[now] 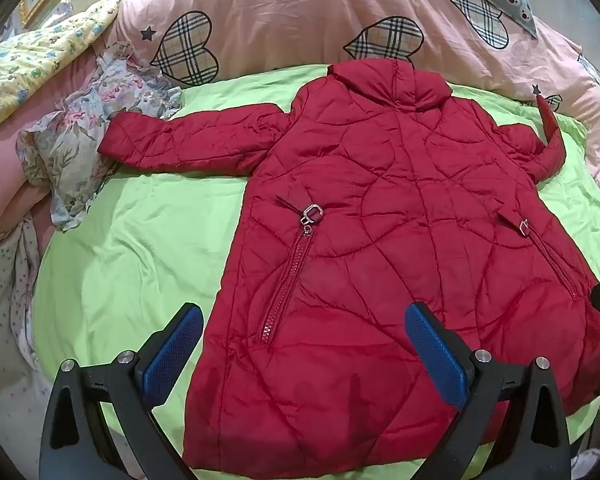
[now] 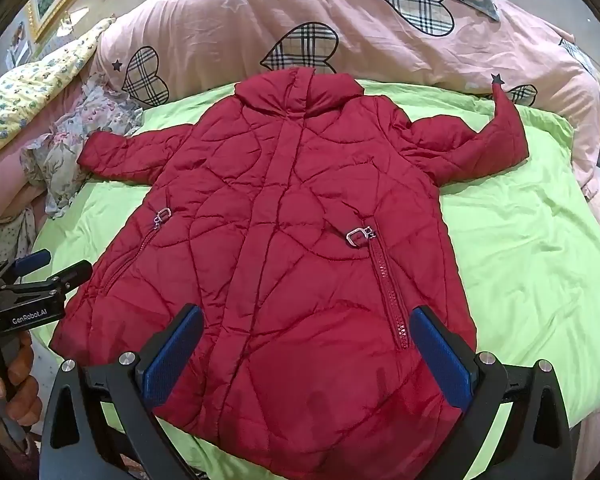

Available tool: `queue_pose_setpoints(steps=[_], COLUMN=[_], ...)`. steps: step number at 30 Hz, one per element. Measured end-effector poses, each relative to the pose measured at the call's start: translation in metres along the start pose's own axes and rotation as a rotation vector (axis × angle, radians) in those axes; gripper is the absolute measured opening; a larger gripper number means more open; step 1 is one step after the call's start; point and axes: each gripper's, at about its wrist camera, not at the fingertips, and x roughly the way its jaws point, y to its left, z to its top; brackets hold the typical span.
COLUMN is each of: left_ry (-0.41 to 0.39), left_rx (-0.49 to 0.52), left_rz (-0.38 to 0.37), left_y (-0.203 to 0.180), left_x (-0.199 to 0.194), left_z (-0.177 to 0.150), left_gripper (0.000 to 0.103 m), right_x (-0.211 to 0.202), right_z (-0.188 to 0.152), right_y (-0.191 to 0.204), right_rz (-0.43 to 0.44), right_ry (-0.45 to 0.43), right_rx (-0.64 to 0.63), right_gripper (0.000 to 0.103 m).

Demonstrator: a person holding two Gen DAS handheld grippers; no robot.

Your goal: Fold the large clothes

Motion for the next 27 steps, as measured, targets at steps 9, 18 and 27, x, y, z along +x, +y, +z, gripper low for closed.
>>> queue_pose_setpoints(steps=[9, 18, 27], left_ry=[-0.005, -0.005, -0.006], left_rx=[-0.005, -0.01, 0.003], left_rz=[-0.011, -0.016, -0.014], left_y=[0.0048, 0.0032, 0.0034], left_x=[0.0023, 0.0023, 0.0058], left_z=[-0.0005, 0.0016, 0.0057], left_gripper=[0.102, 0.102, 0.102], right_x=[0.0, 0.0009, 0.0029], right_z=[0.0, 0.0039, 0.0088], right_y=[0.0005, 0.0004, -0.0018], right_rz=[0.002, 0.004, 0.01], right_ry=[-0.002, -0.006, -0.009], right_rx=[-0.001, -0.001, 0.0], right_gripper=[0.103, 0.103, 0.103])
